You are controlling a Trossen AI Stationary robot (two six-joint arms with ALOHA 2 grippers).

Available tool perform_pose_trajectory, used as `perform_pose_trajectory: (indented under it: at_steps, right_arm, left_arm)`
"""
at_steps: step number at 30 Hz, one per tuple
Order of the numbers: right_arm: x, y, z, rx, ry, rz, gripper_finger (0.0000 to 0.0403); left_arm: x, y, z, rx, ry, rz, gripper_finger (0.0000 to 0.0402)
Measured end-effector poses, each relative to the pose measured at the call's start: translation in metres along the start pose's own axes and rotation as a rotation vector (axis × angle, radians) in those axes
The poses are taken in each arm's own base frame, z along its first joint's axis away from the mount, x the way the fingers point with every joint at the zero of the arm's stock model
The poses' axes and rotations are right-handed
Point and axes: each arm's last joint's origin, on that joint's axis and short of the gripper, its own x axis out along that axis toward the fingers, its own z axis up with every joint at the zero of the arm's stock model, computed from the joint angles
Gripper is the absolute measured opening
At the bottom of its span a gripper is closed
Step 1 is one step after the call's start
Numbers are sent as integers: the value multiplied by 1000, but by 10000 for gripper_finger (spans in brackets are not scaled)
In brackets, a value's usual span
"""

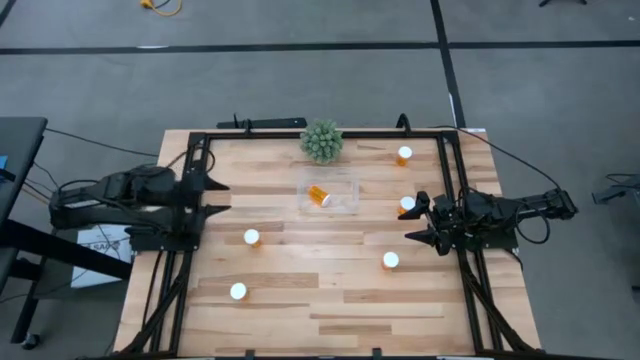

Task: Pick and place pill bottles into a basket
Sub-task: Put the orange pill bottle into the transparent bin

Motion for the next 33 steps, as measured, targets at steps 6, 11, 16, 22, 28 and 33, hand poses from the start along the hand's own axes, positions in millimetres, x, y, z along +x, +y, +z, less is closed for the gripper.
perform_pose_trajectory:
  at_steps: [6,11,16,22,28,33]
  right_arm:
    - [0,0,0,0,0,0,286]
    - [0,0,0,0,0,0,286]
    - [0,0,0,0,0,0,286]
    - [0,0,0,0,0,0,286]
    - [0,0,0,0,0,0,286]
    - [0,0,0,0,0,0,286]
  left_arm:
    - [0,-2,1,-86,-373,-101,249]
    - [19,-3,-29,-194,-465,-191,249]
    - [26,-4,-49,-222,-436,-244,249]
    - [32,-5,-67,-184,-267,-239,249]
    - [41,-7,-70,-196,-197,-205,249]
    - [55,-13,-72,-173,-87,-173,249]
